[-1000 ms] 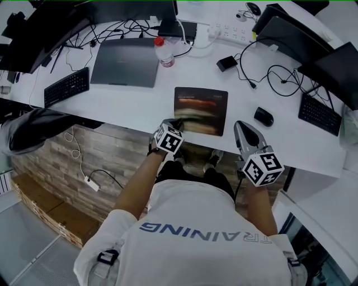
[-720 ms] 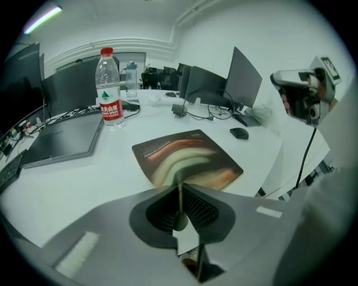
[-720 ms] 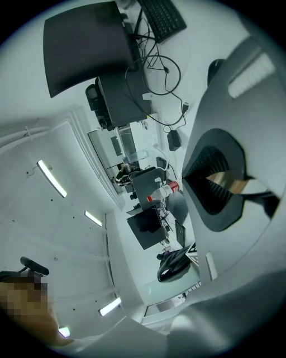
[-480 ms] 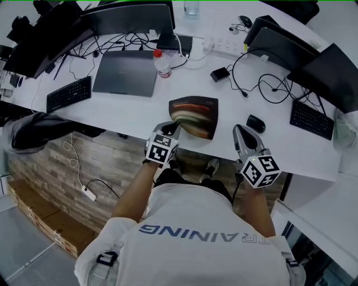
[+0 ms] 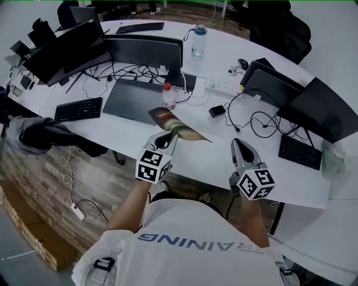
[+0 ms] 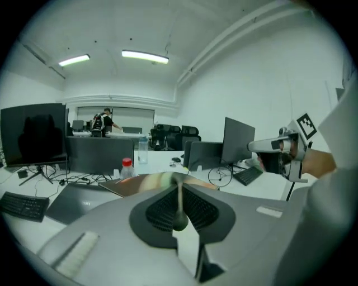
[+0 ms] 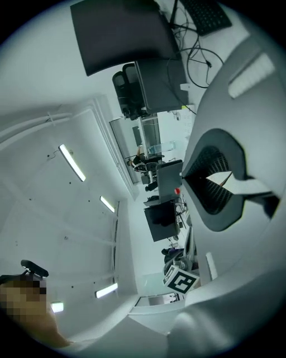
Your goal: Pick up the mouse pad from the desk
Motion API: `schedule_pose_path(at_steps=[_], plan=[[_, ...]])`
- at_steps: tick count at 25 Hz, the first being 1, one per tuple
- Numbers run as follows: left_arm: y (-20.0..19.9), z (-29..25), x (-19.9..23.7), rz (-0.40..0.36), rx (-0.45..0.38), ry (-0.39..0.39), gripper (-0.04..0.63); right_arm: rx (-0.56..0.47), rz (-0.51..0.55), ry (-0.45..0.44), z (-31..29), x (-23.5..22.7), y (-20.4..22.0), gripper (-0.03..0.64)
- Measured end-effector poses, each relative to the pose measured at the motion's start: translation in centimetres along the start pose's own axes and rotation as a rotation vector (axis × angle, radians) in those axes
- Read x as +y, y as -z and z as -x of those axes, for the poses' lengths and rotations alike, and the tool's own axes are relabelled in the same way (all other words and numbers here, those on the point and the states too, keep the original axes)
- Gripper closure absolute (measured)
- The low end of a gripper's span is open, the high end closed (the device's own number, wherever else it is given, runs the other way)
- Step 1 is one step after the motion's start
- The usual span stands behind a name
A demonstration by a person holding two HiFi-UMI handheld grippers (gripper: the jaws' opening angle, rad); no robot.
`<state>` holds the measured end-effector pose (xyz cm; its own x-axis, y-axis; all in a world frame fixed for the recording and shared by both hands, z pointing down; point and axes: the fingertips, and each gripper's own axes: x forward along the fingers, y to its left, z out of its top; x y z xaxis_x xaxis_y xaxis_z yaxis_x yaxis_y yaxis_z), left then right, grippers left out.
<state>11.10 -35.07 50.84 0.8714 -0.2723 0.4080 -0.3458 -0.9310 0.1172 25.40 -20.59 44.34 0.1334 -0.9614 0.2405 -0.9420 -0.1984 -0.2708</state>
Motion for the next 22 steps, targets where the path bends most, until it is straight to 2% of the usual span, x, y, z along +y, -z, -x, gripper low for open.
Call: schedule_pose_path(at_steps=[5,10,16,22], plan=[[-6.6,2.5,0.3,0.021,-0.165,-0.017,0.568,-0.099,0.051,-0.006,0.2,0.3,-4.8,0.603],[-11.6,5.0,0.2,-0.016,-0.297,-0.057,0.566,-0.192,0.115,-0.012,0.6,1.0,-9.2,0.603],[-15.3,7.0,-0.5,-0.016,-0.396,-0.058,0.566,-0.252,0.147,-0.017,1.1,1.6,-12.0,0.603],[-17.1,8.3,-1.0,-0.030,-0.446,-0.061,0.566,-0.301,0.157,-0.019,1.9,2.3,-13.5,0.603]])
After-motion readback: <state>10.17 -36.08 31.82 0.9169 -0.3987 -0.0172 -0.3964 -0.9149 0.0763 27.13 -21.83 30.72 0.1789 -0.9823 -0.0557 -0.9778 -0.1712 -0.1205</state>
